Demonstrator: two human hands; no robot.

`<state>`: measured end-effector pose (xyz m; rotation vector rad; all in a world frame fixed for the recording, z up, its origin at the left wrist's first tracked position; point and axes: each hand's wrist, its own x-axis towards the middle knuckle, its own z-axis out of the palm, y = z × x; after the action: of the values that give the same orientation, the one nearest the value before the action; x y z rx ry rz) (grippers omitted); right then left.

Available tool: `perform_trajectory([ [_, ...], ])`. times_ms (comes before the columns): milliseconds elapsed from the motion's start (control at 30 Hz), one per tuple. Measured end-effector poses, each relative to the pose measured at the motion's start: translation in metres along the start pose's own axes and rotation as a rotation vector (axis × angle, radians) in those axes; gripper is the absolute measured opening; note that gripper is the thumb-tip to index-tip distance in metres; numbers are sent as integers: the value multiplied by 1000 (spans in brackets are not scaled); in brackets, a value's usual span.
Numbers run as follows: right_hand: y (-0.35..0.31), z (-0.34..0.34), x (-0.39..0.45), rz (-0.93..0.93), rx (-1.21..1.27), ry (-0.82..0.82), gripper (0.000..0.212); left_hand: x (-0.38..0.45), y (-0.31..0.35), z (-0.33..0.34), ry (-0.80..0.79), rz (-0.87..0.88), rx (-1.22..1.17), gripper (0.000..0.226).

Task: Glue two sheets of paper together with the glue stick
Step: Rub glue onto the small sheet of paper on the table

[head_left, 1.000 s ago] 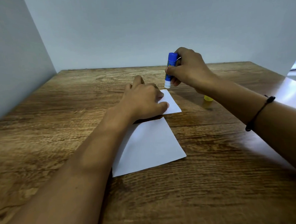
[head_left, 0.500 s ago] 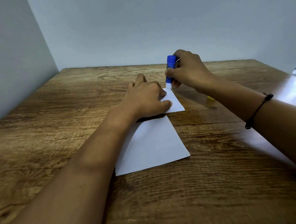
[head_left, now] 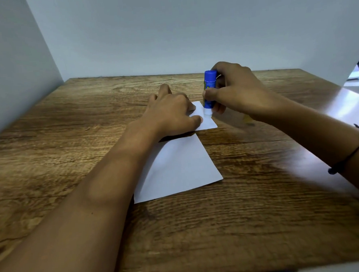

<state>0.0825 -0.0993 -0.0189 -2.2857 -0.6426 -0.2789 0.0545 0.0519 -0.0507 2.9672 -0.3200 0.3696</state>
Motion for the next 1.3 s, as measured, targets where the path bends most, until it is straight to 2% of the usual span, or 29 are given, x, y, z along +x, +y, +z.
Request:
perform_trajectory([
  [133,-2,-6,-13,-9,26,-26,18,0,-1,1,27,3,10,47],
  [367,-6,-15,-26,-10,40,-77,16,-1,3,1,23,-25,24,43],
  [433,-7,-17,-25,-3,70,-65,16,0,4,-1,-33,-28,42,46],
  [533,-6,-23,-20,3,123,-16,18,0,-1,-9,-200,-52,5,53],
  [600,-4,-26,-17,12,160,7,18,-1,-4,-13,-242,-74,-23,55],
  [700,-1,-27,-15,26,191,10,17,-1,-1,-10,-159,-84,94,58],
  [800,1,-24,-14,33,198,10,17,0,6,-2,36,-105,250,66],
  [900,3,-24,-12,37,203,16,17,-2,10,1,143,-144,254,74],
  [967,5,-24,-10,38,207,21,17,-2,8,-1,140,-192,191,71],
  [1067,8,-24,-8,40,218,27,15,-1,2,-11,79,-163,23,35],
  [1167,11,-24,-7,48,234,27,15,-3,-3,-18,-112,-102,-54,54],
  [1300,14,-25,-6,52,248,33,16,-3,-2,-19,-106,-100,-4,35],
])
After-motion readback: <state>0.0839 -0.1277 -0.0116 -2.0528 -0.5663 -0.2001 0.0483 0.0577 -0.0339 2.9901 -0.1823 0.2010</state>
